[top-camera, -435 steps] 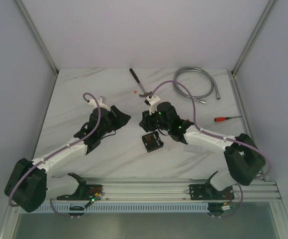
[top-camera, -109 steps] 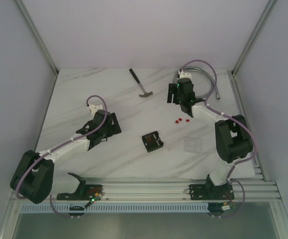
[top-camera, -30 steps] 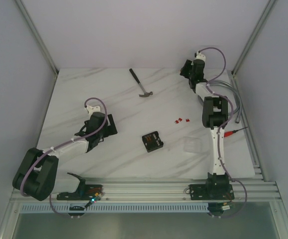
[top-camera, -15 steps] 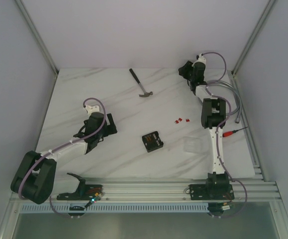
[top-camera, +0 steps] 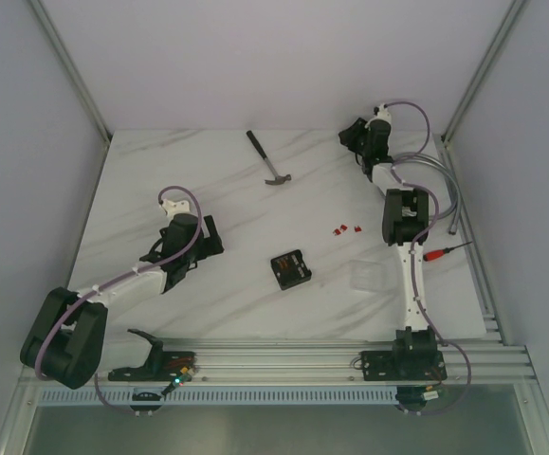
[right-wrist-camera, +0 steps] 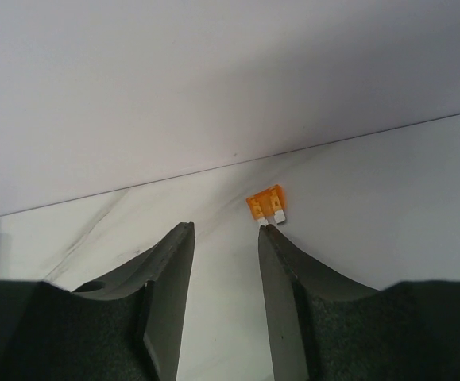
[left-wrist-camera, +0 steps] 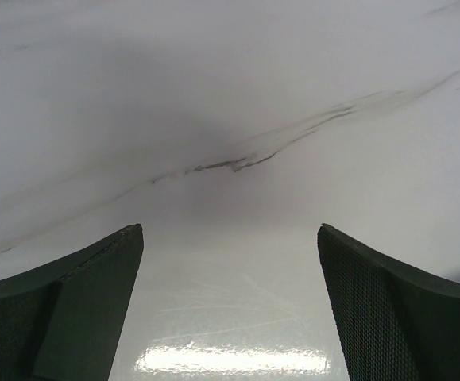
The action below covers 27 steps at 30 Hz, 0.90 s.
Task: Snap on the fuse box
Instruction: Move the fuse to the center of the board.
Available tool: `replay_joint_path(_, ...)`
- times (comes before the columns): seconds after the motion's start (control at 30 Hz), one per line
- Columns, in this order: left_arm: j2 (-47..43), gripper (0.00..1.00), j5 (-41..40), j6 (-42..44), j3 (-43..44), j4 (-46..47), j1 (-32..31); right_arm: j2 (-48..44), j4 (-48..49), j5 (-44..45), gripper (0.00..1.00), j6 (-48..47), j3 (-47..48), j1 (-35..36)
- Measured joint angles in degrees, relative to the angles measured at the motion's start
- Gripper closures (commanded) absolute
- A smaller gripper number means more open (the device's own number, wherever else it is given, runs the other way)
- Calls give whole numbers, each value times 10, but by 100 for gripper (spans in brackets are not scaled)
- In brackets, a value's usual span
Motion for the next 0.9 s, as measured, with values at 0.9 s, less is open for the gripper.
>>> replay_joint_path(0.9, -21, 0, 3, 0, -10, 1, 1, -20, 95, -6, 38, 47, -47, -3)
